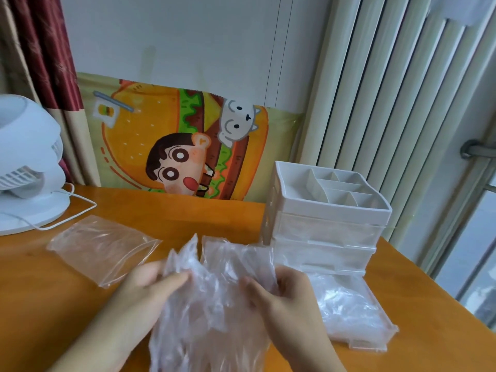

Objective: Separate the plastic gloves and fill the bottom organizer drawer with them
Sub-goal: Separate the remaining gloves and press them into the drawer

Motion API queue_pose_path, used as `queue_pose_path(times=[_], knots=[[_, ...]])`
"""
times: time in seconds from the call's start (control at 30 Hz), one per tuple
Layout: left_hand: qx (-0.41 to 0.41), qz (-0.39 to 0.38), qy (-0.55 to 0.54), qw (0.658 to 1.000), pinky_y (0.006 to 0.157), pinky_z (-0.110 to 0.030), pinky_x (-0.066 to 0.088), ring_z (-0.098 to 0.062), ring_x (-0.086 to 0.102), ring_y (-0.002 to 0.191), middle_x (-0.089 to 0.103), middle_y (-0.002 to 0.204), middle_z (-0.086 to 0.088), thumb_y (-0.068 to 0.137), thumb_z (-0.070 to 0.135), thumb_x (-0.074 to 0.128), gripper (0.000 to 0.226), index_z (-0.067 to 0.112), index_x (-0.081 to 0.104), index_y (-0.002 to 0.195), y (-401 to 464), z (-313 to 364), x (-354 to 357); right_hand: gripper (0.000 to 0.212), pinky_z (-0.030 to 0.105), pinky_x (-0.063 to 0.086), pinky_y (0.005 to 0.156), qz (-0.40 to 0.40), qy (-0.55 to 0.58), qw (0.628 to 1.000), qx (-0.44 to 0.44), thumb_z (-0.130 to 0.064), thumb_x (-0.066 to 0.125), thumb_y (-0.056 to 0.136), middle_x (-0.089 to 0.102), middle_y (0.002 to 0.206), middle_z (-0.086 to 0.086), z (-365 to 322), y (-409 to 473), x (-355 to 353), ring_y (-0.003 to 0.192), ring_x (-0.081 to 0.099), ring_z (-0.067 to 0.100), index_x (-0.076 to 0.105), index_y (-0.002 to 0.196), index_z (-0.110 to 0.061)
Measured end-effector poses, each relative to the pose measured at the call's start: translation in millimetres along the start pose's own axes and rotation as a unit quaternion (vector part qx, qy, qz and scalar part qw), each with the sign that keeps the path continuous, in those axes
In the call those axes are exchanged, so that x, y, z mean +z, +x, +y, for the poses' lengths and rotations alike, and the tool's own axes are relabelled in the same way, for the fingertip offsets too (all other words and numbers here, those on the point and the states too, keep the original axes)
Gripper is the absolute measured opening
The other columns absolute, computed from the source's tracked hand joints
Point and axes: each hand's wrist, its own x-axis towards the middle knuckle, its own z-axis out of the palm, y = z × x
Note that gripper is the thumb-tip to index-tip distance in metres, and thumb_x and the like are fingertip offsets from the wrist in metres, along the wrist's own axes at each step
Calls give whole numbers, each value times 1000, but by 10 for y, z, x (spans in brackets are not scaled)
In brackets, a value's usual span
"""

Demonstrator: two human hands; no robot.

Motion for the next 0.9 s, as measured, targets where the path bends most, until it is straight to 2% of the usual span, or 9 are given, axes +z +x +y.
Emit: queue_pose_path(times=[0.07, 0.17, 0.3, 0.4, 0.47, 0.57, 0.63, 0.73, 0.9], knots=[[48, 41, 20, 998, 83, -39, 47, -23, 69, 94, 75, 82, -10, 89, 24, 78, 3, 22, 78, 88, 50, 91, -119, 49, 37, 46, 56, 6, -1, 1000, -7, -44, 70, 74, 65, 75, 26, 7, 1, -10, 61, 61, 17, 64, 77, 4], [54, 70, -53, 995, 91, -38, 51, -30, 72, 107, 76, 86, -6, 50, 49, 99, 56, 14, 78, 88, 130, 65, -309, 35, 46, 52, 60, 1, -1, 1000, -13, -36, 68, 79, 69, 76, 20, 44, 0, 28, 65, 66, 23, 70, 83, -1], [92, -48, -55, 993, 73, -39, 58, -25, 76, 73, 77, 78, -14, 54, 38, 92, 34, 15, 83, 78, -7, 123, -70, 6, 39, 58, 69, -45, 17, 998, -30, -25, 75, 90, 77, 80, 3, 1, -48, 160, 75, 72, 16, 78, 92, -21], [77, -150, 4, 986, 86, -40, 56, -16, 78, 90, 81, 94, -4, 71, 36, 88, 24, 37, 82, 94, -159, 52, 200, 18, 39, 53, 68, -75, 99, 992, 2, -30, 82, 86, 75, 85, 19, -19, -89, 239, 74, 68, 23, 67, 96, -26], [69, -129, 32, 989, 93, -46, 57, -18, 78, 92, 81, 96, -3, 82, 25, 84, 21, 39, 81, 97, -123, -17, 244, 16, 38, 50, 70, -69, 131, 989, 22, -29, 76, 86, 75, 83, 23, -6, -86, 238, 73, 67, 25, 62, 93, -23], [55, -100, 46, 992, 92, -50, 58, -22, 78, 87, 81, 90, -5, 75, 29, 82, 18, 35, 79, 92, -126, -55, 242, 41, 38, 50, 83, -96, 232, 966, 65, -48, 72, 88, 78, 97, 18, 13, -99, 169, 91, 70, 26, 70, 103, -10], [55, -80, 67, 993, 84, -47, 57, -26, 76, 76, 78, 78, -8, 65, 37, 79, 17, 29, 74, 79, -120, -61, 235, 50, 41, 52, 95, -140, 255, 955, 63, -48, 72, 88, 78, 109, 18, -8, -128, 141, 104, 73, 28, 70, 113, -5], [55, -73, 92, 992, 72, -39, 52, -18, 67, 62, 73, 67, -11, 54, 43, 77, 26, 24, 68, 70, -106, -64, 233, 31, 27, 55, 80, -134, 140, 981, 9, -30, 80, 82, 81, 97, 7, 30, -113, 199, 90, 75, 16, 70, 107, -14], [49, -91, 57, 993, 70, -36, 40, -18, 55, 62, 58, 62, -2, 83, 47, 82, 35, 17, 68, 73, -40, -13, 99, 4, 25, 46, 62, -67, 100, 993, 13, -11, 69, 94, 65, 65, -3, 139, -27, 193, 63, 58, 11, 73, 92, -13]])
